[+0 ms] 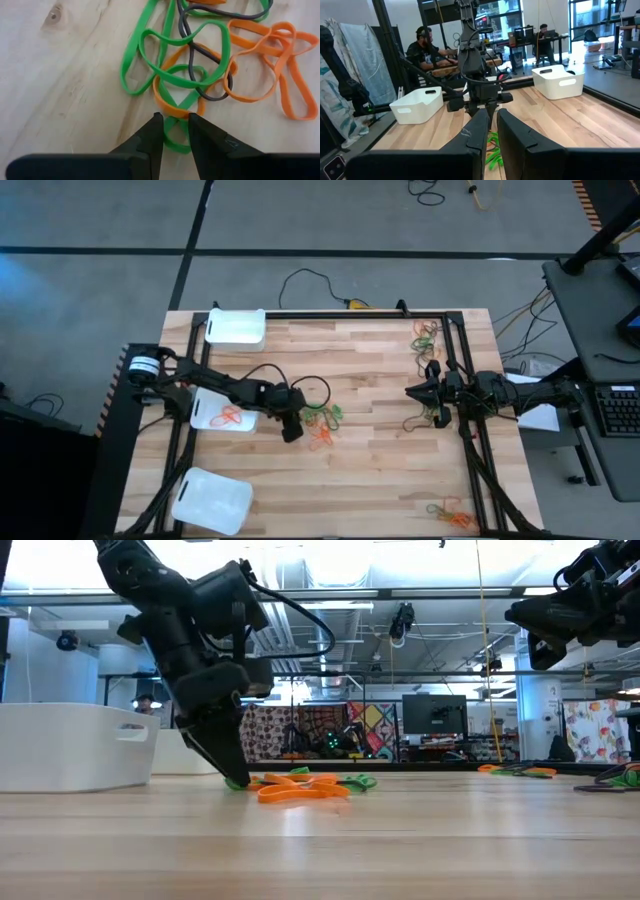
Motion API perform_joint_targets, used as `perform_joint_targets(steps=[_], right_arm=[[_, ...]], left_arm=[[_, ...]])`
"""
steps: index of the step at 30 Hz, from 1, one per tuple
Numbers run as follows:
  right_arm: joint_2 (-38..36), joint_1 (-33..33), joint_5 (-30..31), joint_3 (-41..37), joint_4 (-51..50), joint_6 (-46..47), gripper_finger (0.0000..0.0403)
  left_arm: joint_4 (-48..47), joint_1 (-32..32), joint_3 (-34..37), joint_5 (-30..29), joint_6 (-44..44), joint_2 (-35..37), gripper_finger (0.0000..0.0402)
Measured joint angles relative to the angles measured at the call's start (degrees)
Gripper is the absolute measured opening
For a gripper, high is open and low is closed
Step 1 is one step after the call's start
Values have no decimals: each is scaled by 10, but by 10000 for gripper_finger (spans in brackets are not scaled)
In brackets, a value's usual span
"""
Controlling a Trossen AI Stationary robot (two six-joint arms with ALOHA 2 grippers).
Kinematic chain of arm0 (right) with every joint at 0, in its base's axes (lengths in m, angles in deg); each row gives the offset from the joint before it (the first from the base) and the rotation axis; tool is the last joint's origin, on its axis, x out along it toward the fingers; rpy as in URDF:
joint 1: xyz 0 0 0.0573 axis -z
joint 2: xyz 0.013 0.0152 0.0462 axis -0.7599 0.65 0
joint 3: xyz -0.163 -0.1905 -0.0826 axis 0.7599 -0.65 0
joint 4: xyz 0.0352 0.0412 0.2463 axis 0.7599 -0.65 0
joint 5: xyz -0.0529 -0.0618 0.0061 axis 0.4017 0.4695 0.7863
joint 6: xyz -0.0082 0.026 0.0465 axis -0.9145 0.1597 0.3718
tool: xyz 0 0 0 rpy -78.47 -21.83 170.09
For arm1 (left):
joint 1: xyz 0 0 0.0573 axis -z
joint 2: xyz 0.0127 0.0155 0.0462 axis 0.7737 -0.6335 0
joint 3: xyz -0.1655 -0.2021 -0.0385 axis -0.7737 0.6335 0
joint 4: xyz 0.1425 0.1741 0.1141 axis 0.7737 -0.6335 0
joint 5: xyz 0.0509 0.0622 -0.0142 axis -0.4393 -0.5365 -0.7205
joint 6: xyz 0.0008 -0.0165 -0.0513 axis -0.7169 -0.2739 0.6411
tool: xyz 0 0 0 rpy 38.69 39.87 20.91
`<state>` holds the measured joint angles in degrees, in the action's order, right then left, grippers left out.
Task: Sort rubber bands into baskets
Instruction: Put the orange rubber band into the middle white bin
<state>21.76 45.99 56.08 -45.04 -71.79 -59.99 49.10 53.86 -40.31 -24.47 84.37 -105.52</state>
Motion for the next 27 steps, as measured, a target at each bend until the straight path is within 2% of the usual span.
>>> perform_joint_targets(steps=[7, 11, 15, 27], right_arm=[[0, 0, 0, 0, 0, 0, 34], [0, 0, 0, 0, 0, 0, 34], [0, 0, 0, 0, 0, 0, 34], [0, 0, 0, 0, 0, 0, 34]], left_arm=[[-1, -3, -16, 2, -20, 6, 80], [-5, -31, -19, 42, -37, 6, 82], [-6, -53, -17, 78, -19, 6, 82], [14, -55, -23, 169, 83, -27, 82]])
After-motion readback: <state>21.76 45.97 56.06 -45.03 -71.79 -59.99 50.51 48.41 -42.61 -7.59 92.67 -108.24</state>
